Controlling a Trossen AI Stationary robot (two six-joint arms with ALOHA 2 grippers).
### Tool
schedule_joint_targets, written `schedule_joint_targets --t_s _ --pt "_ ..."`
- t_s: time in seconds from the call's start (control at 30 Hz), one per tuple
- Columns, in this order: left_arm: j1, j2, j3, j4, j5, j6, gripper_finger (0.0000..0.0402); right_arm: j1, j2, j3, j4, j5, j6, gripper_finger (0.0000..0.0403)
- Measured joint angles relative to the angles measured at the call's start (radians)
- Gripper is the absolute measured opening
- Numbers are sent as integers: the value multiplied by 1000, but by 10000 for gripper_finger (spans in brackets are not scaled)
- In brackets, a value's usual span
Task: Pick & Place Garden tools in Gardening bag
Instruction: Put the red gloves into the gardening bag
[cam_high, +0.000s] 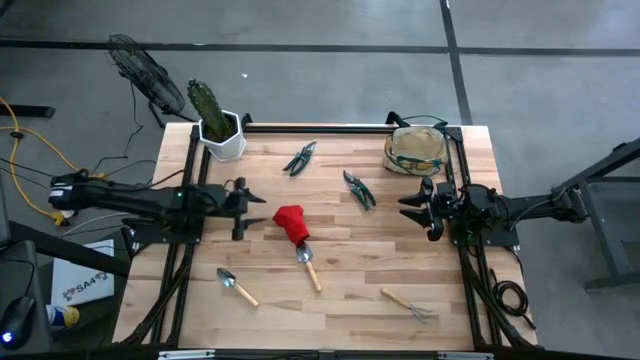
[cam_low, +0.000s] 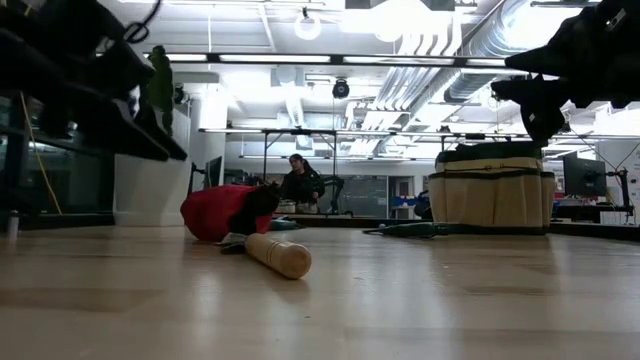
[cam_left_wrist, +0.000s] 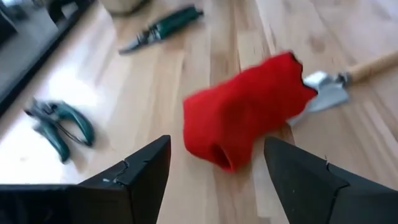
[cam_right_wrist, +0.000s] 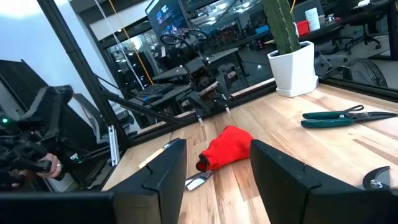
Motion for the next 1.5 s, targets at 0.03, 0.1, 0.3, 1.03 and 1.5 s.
schedule_joint_targets --t_s 0.03,0.1,0.3,1.03,1.5 --pt "0 27 4 0 5 -5 251 0 0 0 0 0 0 168" --pt "0 77 8 0 14 -18 250 0 0 0 -1 -1 0 168" --pt "0 204 10 94 75 -77 250 0 0 0 -4 -1 0 168" --pt "0 549 10 404 63 -166 250 0 0 0 -8 0 3 168" --pt "0 549 10 448 59 -213 170 0 0 0 -9 0 11 168"
